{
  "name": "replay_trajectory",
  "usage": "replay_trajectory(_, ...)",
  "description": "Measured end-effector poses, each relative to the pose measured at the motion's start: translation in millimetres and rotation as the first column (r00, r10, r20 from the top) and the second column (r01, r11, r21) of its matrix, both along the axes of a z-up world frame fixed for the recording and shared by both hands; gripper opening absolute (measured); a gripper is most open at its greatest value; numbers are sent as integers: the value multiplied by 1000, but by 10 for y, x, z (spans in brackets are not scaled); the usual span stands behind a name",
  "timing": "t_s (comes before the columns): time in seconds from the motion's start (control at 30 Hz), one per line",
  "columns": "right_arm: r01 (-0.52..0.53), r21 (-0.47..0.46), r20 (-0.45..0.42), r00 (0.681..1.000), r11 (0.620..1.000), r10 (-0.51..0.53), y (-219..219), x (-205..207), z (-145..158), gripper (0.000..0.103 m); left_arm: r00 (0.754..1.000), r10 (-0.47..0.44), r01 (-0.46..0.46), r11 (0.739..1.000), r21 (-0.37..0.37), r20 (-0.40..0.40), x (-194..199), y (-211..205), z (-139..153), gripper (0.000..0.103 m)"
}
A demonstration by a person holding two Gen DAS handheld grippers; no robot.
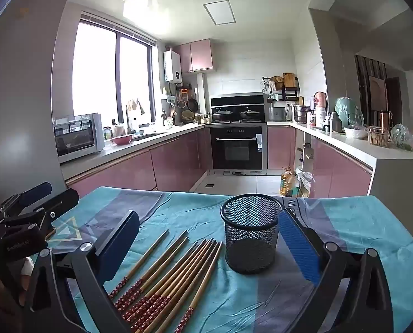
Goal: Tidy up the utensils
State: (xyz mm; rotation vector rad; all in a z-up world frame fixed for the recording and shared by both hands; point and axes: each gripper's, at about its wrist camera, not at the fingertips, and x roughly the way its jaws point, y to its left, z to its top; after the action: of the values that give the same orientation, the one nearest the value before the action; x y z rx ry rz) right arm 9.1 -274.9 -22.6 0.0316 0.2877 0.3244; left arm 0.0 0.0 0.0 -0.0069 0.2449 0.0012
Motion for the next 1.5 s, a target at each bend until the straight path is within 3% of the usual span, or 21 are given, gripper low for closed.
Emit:
replay_trajectory(0.33,5,6,31,1000,1000,-5,6,-75,62,97,1000,-7,7,1000,0,17,64,-41,65,97)
replay_trajectory(0.53,16,-5,46,999,1000,-16,16,-142,68,97,999,-16,16,1000,3,42,-103,-50,75,97)
replay_trajectory(1.5,103,-40,80,992,994,-99,-13,-181,65,97,1000,-13,14,1000,-28,24,-56,-40,8,97)
